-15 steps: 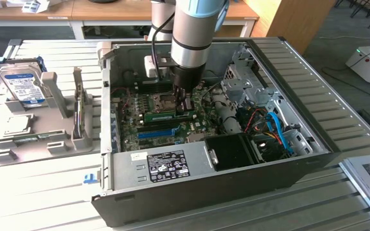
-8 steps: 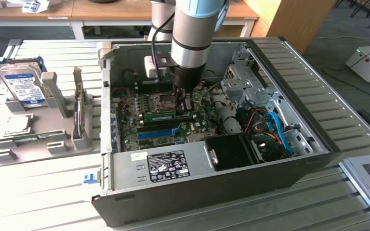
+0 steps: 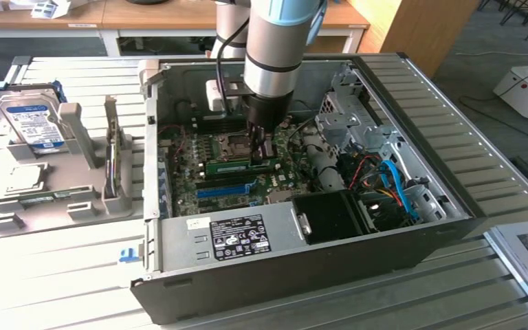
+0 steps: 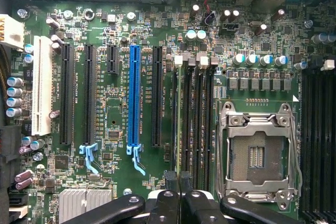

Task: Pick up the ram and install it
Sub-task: 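Insert the ram into the slot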

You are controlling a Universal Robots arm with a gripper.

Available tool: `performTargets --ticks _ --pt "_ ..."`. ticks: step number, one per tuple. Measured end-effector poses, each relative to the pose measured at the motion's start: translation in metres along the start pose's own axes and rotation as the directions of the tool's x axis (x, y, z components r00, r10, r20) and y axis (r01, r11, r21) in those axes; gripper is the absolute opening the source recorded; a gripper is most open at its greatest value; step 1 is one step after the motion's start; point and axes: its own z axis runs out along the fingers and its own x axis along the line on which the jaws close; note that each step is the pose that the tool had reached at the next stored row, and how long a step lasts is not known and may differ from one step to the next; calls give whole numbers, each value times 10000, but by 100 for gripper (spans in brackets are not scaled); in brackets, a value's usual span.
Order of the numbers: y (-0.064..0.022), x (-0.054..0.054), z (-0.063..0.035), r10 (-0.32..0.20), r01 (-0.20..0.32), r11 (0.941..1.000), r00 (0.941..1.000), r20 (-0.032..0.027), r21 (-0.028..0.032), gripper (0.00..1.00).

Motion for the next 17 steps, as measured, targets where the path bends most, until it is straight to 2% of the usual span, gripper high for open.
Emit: performTargets --ticks 17 --pt "0 1 38 1 -1 10000 10000 -2 -1 11"
